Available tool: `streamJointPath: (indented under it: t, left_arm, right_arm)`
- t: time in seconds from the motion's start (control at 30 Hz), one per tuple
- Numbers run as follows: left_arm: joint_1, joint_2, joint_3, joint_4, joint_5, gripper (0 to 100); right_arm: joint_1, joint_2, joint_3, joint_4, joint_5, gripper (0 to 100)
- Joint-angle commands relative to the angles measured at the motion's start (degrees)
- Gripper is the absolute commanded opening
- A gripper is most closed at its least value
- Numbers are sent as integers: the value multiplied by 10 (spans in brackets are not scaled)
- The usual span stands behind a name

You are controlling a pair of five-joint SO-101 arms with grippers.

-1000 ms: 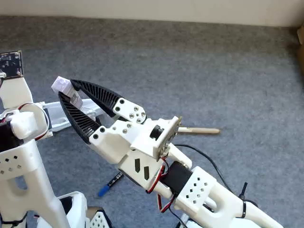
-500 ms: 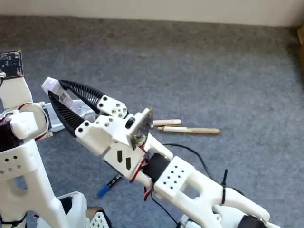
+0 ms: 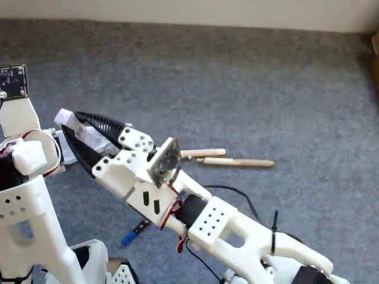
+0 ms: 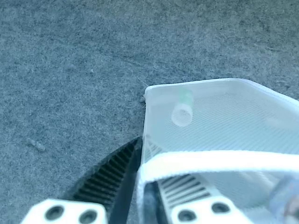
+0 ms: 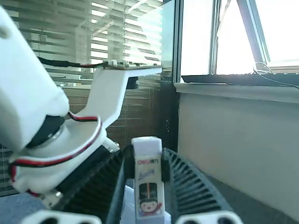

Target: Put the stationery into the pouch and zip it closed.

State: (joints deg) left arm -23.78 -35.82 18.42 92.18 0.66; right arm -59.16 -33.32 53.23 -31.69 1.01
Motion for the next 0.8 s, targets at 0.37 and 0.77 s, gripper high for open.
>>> streamJointPath:
  t: [0.37,0.77]
  left_arm:
    - [-8,16,17,-5,5,6]
    - [-8,16,18,-6,5,6]
  right_arm:
    - [-5,0,1,-18,-2,44]
    - [-4,-2,11,42,-2,178]
